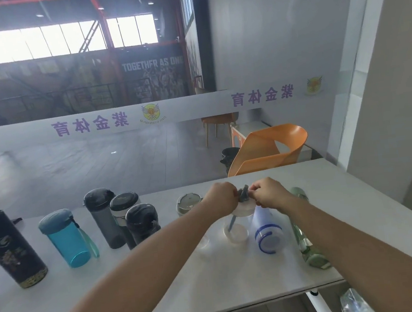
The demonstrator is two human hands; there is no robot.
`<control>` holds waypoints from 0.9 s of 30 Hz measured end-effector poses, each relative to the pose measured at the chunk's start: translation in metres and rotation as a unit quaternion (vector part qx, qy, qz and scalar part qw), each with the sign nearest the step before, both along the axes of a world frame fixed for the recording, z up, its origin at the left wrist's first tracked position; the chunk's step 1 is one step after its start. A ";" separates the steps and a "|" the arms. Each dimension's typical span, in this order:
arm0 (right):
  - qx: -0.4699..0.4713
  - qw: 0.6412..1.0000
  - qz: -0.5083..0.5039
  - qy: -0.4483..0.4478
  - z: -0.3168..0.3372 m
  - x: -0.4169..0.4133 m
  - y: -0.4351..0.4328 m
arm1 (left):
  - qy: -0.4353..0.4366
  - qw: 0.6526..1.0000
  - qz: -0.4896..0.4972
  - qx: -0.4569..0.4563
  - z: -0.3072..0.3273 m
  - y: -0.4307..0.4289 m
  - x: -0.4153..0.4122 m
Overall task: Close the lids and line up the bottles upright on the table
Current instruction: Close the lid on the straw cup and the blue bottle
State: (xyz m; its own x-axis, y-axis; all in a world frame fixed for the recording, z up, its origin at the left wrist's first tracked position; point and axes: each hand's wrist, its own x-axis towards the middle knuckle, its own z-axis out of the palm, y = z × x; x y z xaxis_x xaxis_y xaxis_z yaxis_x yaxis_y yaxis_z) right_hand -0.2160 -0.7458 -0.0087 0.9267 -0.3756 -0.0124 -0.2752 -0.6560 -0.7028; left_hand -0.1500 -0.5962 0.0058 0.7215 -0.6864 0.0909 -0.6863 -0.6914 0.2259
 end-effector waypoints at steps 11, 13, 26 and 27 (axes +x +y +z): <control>-0.015 0.999 0.045 -0.023 -0.005 -0.009 0.000 | -0.044 0.996 0.006 0.082 0.006 0.009 0.000; -0.034 0.999 0.030 -0.029 -0.007 -0.013 -0.004 | -0.046 0.996 0.017 0.072 0.006 0.012 -0.002; -0.126 0.987 0.062 0.079 -0.022 -0.071 -0.007 | -0.049 0.977 -0.050 -0.199 -0.075 0.029 -0.090; -0.143 0.982 0.077 0.094 -0.027 -0.074 -0.006 | -0.022 0.980 -0.034 -0.193 -0.087 0.027 -0.093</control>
